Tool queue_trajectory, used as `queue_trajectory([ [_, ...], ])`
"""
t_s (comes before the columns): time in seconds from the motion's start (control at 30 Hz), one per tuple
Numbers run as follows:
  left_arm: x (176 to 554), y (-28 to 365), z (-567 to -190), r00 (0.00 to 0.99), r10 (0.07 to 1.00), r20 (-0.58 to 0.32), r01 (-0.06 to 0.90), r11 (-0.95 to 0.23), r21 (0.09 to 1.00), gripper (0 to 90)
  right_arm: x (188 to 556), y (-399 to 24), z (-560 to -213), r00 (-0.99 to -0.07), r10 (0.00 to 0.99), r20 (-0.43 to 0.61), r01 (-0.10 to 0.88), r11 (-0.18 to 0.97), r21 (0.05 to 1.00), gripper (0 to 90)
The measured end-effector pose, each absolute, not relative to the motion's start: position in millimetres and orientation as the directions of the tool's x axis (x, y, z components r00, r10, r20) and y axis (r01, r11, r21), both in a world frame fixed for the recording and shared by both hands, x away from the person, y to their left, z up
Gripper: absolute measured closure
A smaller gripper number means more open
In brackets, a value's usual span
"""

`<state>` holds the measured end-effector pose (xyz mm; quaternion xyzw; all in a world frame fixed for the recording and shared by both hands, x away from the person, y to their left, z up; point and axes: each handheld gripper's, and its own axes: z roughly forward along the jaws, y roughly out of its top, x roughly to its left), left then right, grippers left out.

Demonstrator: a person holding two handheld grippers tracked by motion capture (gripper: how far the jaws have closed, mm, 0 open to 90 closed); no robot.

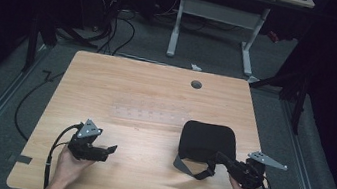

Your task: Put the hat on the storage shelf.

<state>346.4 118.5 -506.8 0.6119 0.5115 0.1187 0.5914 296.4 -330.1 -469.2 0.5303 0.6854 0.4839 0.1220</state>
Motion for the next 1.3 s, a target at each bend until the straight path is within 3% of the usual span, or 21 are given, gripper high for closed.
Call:
queue_trajectory([
  [1.3, 330.9, 61.3, -478.7, 0.638, 0.666, -0.386, 0.413, 0.126, 0.902, 11.8, 328.4, -267.6, -443.2, -0.564, 0.737, 0.371, 0.645, 0.114, 0.755, 84.7],
])
